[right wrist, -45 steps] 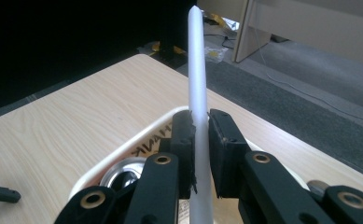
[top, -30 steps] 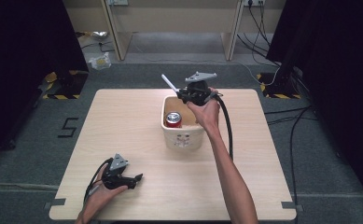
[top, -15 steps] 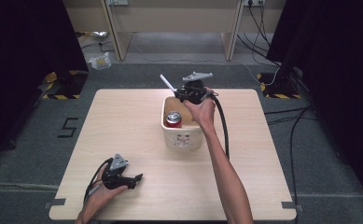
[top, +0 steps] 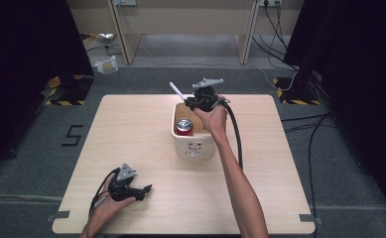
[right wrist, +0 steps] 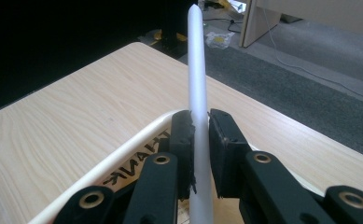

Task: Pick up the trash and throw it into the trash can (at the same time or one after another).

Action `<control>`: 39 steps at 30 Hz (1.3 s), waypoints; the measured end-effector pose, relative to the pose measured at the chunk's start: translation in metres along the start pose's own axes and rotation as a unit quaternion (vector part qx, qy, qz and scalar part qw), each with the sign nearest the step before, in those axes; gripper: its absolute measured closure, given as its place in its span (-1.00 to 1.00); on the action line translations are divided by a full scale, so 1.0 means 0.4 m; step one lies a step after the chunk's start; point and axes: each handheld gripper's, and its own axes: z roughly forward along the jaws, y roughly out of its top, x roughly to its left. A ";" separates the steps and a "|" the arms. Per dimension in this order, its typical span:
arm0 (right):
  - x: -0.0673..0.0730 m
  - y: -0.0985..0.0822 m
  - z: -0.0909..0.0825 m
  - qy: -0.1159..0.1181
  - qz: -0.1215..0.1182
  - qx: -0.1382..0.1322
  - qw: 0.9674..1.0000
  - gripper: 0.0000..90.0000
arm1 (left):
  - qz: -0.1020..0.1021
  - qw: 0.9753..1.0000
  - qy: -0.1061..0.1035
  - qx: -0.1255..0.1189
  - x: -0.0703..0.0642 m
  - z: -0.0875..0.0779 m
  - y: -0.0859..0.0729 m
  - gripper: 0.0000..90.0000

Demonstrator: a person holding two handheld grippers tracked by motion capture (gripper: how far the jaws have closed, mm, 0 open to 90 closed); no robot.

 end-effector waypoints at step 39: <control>-0.029 -0.028 -0.075 -0.015 0.011 -0.001 1.000 0.02 | 0.001 1.000 -0.001 0.002 0.001 -0.001 0.000 -0.70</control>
